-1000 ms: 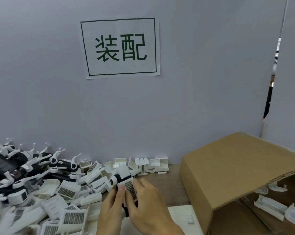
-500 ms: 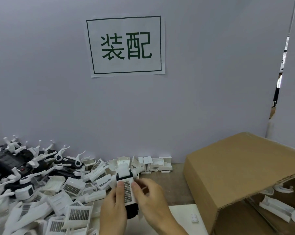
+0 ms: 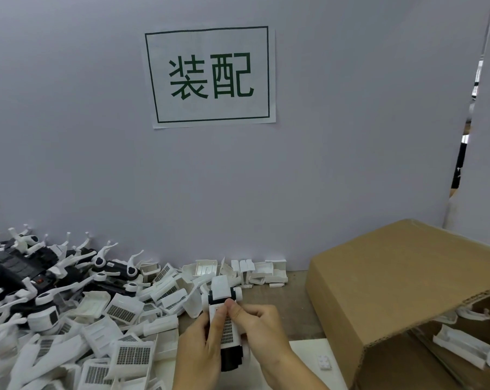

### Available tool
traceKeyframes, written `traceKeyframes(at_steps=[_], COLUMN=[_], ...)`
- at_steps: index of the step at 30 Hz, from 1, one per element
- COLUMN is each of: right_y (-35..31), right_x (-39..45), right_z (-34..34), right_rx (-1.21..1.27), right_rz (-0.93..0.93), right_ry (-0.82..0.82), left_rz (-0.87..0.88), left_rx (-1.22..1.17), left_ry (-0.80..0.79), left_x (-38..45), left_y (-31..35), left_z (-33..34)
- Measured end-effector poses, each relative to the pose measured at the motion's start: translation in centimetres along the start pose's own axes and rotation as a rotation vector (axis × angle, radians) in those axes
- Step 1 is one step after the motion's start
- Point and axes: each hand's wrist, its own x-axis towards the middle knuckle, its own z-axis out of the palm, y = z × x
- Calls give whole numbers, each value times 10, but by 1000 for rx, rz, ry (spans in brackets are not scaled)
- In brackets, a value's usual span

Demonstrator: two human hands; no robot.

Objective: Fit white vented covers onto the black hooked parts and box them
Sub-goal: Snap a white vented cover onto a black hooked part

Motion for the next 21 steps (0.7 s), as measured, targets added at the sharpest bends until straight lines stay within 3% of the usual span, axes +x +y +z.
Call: traceKeyframes(at_steps=[9, 17, 21], right_y=[-1, 3, 3], right_x=[-1, 2, 2], right_z=[2, -3, 0], right_rx=[63, -88, -91], right_rz=[17, -33, -16], right_ry=[-39, 6, 25], left_rz=[-121, 0, -50], left_rx=[-176, 21, -36], left_ry=[-11, 34, 28], left_x=[1, 3, 3], left_y=[2, -1, 0], left_z=[-1, -4, -3])
